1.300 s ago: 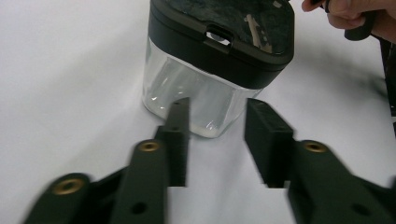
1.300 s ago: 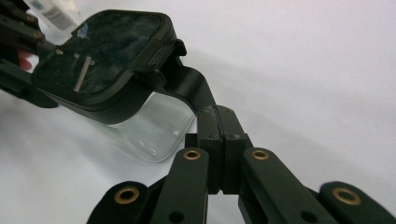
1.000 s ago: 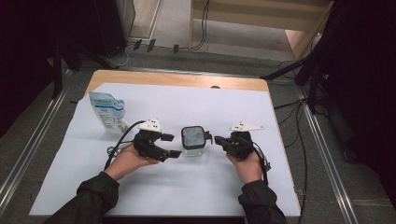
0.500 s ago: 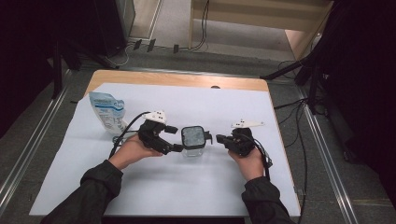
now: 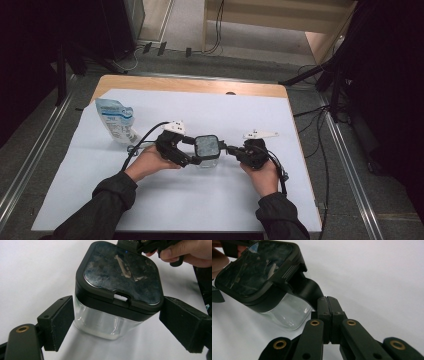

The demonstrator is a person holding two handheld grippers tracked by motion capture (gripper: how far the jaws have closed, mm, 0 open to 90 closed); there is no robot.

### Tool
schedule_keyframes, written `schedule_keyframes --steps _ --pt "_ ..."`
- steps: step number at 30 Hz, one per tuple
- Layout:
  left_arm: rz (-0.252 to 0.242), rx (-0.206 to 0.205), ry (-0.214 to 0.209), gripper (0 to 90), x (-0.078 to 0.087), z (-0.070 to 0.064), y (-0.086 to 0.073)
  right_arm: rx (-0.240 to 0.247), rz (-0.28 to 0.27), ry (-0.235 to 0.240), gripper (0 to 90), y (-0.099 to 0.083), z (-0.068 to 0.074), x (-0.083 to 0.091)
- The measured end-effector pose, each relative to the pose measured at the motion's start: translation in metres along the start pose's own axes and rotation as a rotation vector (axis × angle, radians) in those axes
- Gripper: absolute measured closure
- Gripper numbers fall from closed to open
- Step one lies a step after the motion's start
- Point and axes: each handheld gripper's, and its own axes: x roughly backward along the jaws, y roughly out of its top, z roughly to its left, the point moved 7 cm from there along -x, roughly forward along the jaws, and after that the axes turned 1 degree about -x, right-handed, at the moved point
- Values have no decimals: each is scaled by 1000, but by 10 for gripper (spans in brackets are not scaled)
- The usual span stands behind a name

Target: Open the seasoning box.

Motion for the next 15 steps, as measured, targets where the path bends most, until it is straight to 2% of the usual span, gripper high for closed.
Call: schedule_keyframes --steps 9,15 --pt "-15 -14 -5 134 -5 1 1 -11 1 -7 900 -2 -2 -4" --pt "-7 -16 5 134 -5 0 1 -17 3 -16 900 -2 -3 -5"
